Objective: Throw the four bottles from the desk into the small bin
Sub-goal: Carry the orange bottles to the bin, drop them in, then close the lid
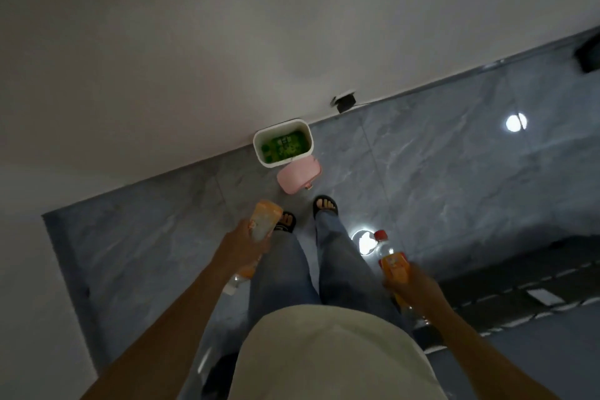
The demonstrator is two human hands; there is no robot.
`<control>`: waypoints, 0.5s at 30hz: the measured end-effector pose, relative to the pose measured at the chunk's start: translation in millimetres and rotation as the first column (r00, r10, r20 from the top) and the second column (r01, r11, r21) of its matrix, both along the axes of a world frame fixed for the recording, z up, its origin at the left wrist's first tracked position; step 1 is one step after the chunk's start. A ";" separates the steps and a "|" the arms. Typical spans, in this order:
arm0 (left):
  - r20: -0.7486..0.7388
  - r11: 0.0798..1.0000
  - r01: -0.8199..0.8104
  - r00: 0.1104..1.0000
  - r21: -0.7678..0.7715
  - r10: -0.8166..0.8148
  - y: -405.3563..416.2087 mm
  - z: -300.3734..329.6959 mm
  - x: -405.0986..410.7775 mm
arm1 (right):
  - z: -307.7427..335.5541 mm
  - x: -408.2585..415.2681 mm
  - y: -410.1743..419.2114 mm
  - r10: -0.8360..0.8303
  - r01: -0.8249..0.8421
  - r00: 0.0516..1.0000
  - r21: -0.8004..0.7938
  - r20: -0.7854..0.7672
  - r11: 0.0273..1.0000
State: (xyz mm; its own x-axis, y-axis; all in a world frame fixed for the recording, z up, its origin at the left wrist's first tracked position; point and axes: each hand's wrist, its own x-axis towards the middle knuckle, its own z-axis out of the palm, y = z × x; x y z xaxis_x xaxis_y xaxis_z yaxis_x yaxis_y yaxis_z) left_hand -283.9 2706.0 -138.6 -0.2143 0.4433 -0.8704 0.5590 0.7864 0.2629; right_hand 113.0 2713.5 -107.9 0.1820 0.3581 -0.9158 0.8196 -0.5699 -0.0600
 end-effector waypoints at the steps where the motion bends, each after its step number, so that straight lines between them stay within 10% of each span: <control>1: -0.004 1.000 -0.015 1.000 -0.019 0.015 -7.8 -4.7 2.7 | -5.3 -0.2 18.0 0.050 -0.050 0.999 0.011 -0.008 0.999; 15: 0.043 0.941 -0.334 0.942 0.050 0.332 19.1 -129.9 13.7 | -144.0 -129.4 190.5 0.509 -0.464 0.859 0.325 -0.062 0.824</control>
